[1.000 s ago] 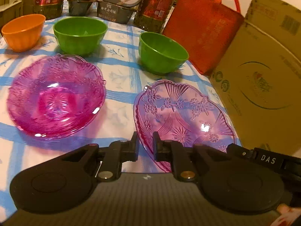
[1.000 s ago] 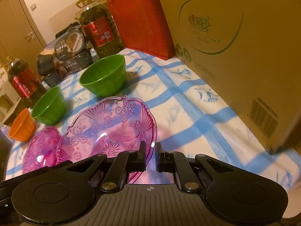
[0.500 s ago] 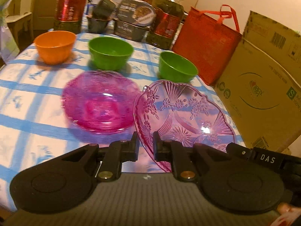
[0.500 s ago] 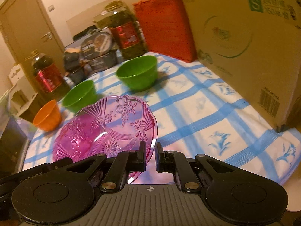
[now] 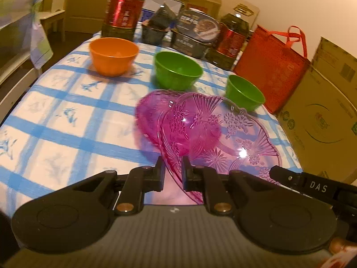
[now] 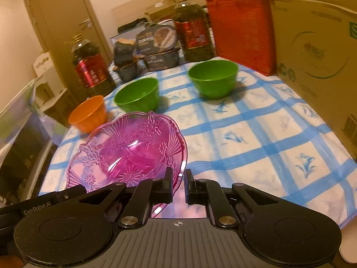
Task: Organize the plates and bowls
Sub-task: 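Carry the pink plate with both tools onto the stacked plates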
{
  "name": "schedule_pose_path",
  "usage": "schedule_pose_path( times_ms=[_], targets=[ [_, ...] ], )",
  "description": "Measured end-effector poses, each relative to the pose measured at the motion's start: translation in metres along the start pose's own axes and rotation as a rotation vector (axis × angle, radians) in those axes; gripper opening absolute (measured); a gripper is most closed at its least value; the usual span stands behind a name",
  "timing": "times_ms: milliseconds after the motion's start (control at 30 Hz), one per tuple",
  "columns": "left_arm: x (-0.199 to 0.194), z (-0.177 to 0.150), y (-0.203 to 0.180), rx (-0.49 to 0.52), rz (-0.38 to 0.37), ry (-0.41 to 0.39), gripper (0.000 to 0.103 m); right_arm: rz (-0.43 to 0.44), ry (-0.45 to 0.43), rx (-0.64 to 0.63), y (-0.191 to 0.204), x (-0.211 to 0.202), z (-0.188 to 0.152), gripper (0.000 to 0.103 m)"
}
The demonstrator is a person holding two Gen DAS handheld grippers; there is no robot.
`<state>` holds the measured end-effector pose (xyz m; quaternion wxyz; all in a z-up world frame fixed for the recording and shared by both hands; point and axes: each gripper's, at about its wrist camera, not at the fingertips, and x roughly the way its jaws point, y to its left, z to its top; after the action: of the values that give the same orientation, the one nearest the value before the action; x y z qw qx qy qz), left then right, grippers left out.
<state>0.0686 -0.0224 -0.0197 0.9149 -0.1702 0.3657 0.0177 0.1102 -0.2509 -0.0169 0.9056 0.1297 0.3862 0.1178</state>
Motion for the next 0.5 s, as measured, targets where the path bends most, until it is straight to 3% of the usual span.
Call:
schedule_pose_path(
  times_ms=[500],
  targets=[
    [-0.002, 0.005, 0.014, -0.024, 0.015, -0.005, 0.013, 0.001, 0.012, -0.045, 0.018, 0.012, -0.001, 0.01]
  ],
)
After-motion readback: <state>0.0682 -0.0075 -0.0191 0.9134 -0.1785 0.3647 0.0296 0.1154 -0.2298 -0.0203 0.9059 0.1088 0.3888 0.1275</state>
